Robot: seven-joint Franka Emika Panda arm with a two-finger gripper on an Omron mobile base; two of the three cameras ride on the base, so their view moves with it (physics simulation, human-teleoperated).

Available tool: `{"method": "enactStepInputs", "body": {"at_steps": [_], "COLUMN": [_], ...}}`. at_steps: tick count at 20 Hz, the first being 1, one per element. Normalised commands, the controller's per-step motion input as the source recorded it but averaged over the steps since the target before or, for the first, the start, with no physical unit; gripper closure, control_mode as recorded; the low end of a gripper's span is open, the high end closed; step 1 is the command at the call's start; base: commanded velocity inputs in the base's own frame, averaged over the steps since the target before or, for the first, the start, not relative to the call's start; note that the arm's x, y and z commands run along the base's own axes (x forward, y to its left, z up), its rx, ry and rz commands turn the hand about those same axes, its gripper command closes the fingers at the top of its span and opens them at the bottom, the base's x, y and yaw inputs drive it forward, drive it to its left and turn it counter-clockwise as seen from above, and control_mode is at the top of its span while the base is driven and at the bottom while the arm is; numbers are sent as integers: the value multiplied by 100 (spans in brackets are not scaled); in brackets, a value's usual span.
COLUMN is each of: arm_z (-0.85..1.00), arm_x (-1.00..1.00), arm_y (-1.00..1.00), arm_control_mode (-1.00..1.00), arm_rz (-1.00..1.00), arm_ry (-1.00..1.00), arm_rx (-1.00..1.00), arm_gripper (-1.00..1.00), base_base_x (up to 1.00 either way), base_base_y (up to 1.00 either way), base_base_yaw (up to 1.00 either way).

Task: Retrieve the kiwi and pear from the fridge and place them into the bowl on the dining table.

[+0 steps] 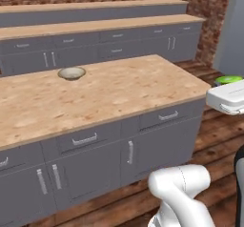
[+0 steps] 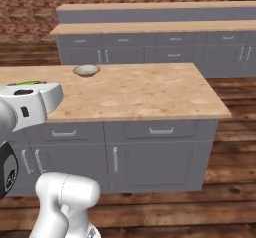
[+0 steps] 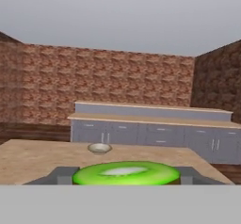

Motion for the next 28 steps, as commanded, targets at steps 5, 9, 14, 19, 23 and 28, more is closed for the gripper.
{"method": "enactStepInputs", "body": {"at_steps": [5,9,14,19,23,28], "arm_z": [0,0,0,0,0,0], "arm_x": [0,0,0,0,0,0], "arm_y": [0,0,0,0,0,0], "arm_control_mode": [100,100,100,100,100,100], "arm_rz": [0,0,0,0,0,0], "arm_ry": [0,0,0,0,0,0], "arm_rx": [0,0,0,0,0,0], "arm_gripper": [100,100,100,100,100,100], "base_base_x": [0,0,6,24,39,40], "base_base_y": [100,100,100,100,100,100], "base_base_yaw": [6,6,5,2,1,1]}}
